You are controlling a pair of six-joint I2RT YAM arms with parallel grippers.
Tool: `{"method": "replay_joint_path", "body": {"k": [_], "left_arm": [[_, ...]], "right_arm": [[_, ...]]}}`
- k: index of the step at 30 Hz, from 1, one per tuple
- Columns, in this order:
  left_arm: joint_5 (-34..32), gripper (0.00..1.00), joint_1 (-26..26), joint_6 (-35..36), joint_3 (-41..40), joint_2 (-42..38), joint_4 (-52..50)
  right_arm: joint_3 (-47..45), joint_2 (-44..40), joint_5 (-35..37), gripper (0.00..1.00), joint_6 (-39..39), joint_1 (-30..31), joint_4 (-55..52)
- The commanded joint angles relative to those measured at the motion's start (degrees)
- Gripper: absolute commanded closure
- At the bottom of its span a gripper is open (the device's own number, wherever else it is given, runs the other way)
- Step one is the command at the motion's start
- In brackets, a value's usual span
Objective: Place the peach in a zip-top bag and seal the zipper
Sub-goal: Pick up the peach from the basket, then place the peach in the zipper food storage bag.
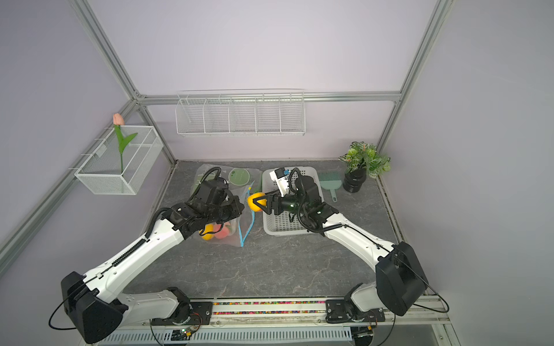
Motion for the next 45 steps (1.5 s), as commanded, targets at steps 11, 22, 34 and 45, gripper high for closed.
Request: {"method": "replay_joint_path", "body": {"k": [11, 22, 34, 45], "left_arm": [[-0.58, 1.0, -0.34, -1.1, 1.77, 0.7, 0.15], [-0.26, 1.0, -0.28, -1.06, 1.75, -0.25, 0.15], [0.66, 1.0, -0.3, -2.33, 0.48, -0.73, 1.87], [1.37, 1.0, -0.28, -3.29, -0.28, -0.8, 2.74]], "right_arm": [[-0.23, 4.55, -2.72, 0.33, 2.91, 2.52, 4.57], [0.26, 8.64, 0.16, 0.33, 1.58, 3.05, -0.83], [3.91, 10.2, -1.42, 0.33, -1.74, 4.57, -7.38], [5.94, 13.48, -2.42, 0.33, 2.94, 5.33, -2.04]]}}
